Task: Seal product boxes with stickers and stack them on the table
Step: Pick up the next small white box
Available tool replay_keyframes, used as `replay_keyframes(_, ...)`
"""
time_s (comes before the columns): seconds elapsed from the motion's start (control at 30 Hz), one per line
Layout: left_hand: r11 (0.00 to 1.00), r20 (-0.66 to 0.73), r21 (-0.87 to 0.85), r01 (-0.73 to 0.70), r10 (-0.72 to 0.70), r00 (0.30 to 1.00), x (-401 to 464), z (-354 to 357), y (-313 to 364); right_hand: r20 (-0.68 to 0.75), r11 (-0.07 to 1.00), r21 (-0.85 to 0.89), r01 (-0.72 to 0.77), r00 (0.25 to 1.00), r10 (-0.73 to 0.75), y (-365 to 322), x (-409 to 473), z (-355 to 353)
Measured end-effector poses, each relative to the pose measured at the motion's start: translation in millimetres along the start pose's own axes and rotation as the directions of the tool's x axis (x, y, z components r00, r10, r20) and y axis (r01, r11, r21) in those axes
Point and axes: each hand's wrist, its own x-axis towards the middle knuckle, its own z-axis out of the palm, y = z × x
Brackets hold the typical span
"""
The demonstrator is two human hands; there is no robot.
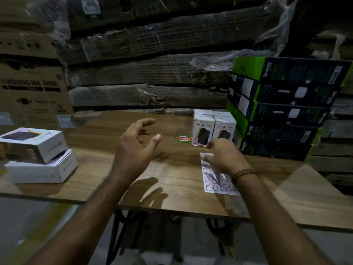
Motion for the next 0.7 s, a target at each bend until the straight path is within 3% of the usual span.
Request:
replay_keyframes(0.3, 0.940, -0.078, 0.248, -0.233, 0.259, 0.963, -26.7, -60.3, 21.8, 0.001, 0.924, 0.287, 0.251, 0.965, -0.263, -79.3, -47.2, 26.7)
replay_keyframes(0.47, 0.875, -0.210, 0.402, -0.271, 0.376, 0.902, -37.6, -101.1, 11.1, 0.023, 0.905, 0.233, 0.356, 0.928, -0.371, -119.8, -69.5, 46.5)
replay_keyframes(0.57, 0.853, -0.374, 0.492, -0.172, 0.385, 0.844, -40.6, -127.8, -3.4, 0.038, 0.909, 0.060, 0.412, 0.909, -0.414, -138.8, -78.5, 57.8)
replay_keyframes(0.63, 0.850, -0.510, 0.527, -0.018, 0.333, 0.793, -39.1, -146.7, -14.4, 0.000, 0.909, -0.058, 0.412, 0.911, -0.413, -146.2, -83.0, 63.2)
replay_keyframes(0.7, 0.839, -0.607, 0.510, 0.191, 0.193, 0.771, -34.4, -163.9, -28.0, -0.039, 0.917, -0.096, 0.386, 0.919, -0.391, -151.2, -88.0, 66.3)
